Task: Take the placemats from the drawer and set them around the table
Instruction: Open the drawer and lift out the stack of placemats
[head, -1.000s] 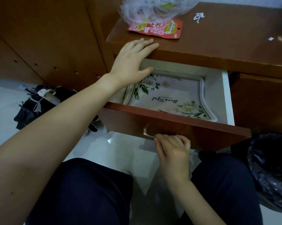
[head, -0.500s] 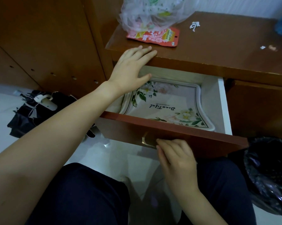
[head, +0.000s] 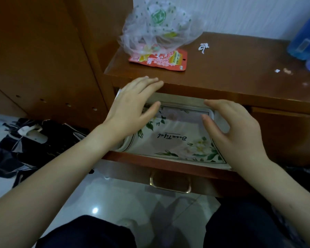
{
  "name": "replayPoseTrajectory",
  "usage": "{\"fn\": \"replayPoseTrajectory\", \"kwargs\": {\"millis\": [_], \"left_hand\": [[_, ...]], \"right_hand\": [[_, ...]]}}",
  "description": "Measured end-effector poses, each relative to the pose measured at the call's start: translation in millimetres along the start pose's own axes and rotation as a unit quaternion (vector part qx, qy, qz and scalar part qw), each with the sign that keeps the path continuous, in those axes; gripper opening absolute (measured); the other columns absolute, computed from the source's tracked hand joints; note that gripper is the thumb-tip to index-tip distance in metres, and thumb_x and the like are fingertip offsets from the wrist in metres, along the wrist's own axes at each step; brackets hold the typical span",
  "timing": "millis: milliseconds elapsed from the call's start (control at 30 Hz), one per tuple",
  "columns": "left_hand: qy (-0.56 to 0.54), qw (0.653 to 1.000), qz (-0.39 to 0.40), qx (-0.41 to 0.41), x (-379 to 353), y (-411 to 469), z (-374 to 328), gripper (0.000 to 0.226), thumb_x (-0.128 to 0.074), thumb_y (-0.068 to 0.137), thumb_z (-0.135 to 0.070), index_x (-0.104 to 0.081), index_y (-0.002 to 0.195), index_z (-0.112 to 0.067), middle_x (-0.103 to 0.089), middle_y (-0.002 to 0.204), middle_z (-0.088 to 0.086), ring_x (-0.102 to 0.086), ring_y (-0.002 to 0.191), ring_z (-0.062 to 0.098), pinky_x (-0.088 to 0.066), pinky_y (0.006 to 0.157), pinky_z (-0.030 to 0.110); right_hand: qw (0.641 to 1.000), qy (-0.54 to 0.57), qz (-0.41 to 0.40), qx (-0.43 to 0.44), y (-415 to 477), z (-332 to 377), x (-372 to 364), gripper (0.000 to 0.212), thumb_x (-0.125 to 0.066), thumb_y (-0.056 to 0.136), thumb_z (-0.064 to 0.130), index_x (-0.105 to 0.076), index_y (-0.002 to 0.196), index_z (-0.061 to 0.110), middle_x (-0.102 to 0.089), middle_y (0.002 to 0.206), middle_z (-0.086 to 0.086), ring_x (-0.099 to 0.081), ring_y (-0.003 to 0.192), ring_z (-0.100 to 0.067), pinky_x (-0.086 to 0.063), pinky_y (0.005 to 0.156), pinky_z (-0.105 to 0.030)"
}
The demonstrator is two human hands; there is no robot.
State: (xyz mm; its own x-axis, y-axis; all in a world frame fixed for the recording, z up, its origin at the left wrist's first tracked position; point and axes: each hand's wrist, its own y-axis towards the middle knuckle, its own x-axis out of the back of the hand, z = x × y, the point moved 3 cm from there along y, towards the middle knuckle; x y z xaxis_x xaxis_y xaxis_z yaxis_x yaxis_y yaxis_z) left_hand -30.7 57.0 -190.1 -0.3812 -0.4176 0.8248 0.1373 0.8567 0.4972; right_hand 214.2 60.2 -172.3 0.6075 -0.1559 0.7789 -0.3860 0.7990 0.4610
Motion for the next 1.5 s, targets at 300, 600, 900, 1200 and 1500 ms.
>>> {"fn": "replayPoseTrajectory", "kwargs": {"millis": [300, 600, 900, 1200, 1500], "left_hand": [[-0.004, 0.99, 0.135, 0.039, 6, -17, -4, 0.046, -0.043, 0.099, -0.031, -0.049, 0.14, -0.009, -0.055, 0.137, 0.007, -0.046, 0.13, 0.026, -0.039, 0.107, 0.044], [-0.052, 0.965, 0.227, 0.122, 126, 21, -50, 0.047, -0.039, 0.099, -0.031, -0.049, 0.14, -0.01, -0.054, 0.138, 0.005, -0.047, 0.128, 0.022, -0.038, 0.107, 0.042], [-0.095, 0.941, 0.279, 0.166, 200, 69, -72, 0.05, -0.033, 0.099, -0.036, -0.05, 0.139, -0.011, -0.055, 0.136, 0.005, -0.047, 0.125, 0.022, -0.04, 0.106, 0.04], [-0.129, 0.9, 0.327, 0.258, 88, 6, -34, 0.054, -0.035, 0.098, -0.038, -0.039, 0.146, -0.015, -0.046, 0.145, 0.004, -0.038, 0.132, 0.018, -0.033, 0.111, 0.033], [-0.133, 0.866, 0.379, 0.297, -6, -43, -8, 0.053, -0.05, 0.098, -0.028, -0.037, 0.148, -0.016, -0.044, 0.147, 0.008, -0.038, 0.132, 0.024, -0.031, 0.109, 0.032]], "right_hand": [[0.992, -0.054, 0.097, -0.068, 6, 9, -6, 0.046, -0.05, 0.097, 0.032, -0.053, 0.135, 0.007, -0.056, 0.133, -0.012, -0.047, 0.128, -0.027, -0.041, 0.107, -0.044], [0.979, -0.065, 0.131, -0.141, 46, 71, 94, 0.045, -0.05, 0.097, 0.031, -0.054, 0.132, 0.004, -0.056, 0.132, -0.015, -0.049, 0.125, -0.034, -0.041, 0.102, -0.049], [0.977, -0.054, 0.127, -0.164, 91, 108, 173, 0.044, -0.05, 0.097, 0.028, -0.052, 0.134, 0.004, -0.056, 0.132, -0.016, -0.053, 0.12, -0.035, -0.044, 0.097, -0.049], [0.956, -0.038, 0.214, -0.198, 35, 36, 75, 0.049, -0.046, 0.098, 0.034, -0.05, 0.135, 0.003, -0.053, 0.135, -0.018, -0.051, 0.121, -0.036, -0.044, 0.097, -0.047], [0.927, 0.024, 0.326, -0.182, -13, -8, -21, 0.045, -0.058, 0.095, 0.02, -0.048, 0.137, 0.005, -0.05, 0.139, -0.018, -0.047, 0.125, -0.037, -0.043, 0.102, -0.049]]}}
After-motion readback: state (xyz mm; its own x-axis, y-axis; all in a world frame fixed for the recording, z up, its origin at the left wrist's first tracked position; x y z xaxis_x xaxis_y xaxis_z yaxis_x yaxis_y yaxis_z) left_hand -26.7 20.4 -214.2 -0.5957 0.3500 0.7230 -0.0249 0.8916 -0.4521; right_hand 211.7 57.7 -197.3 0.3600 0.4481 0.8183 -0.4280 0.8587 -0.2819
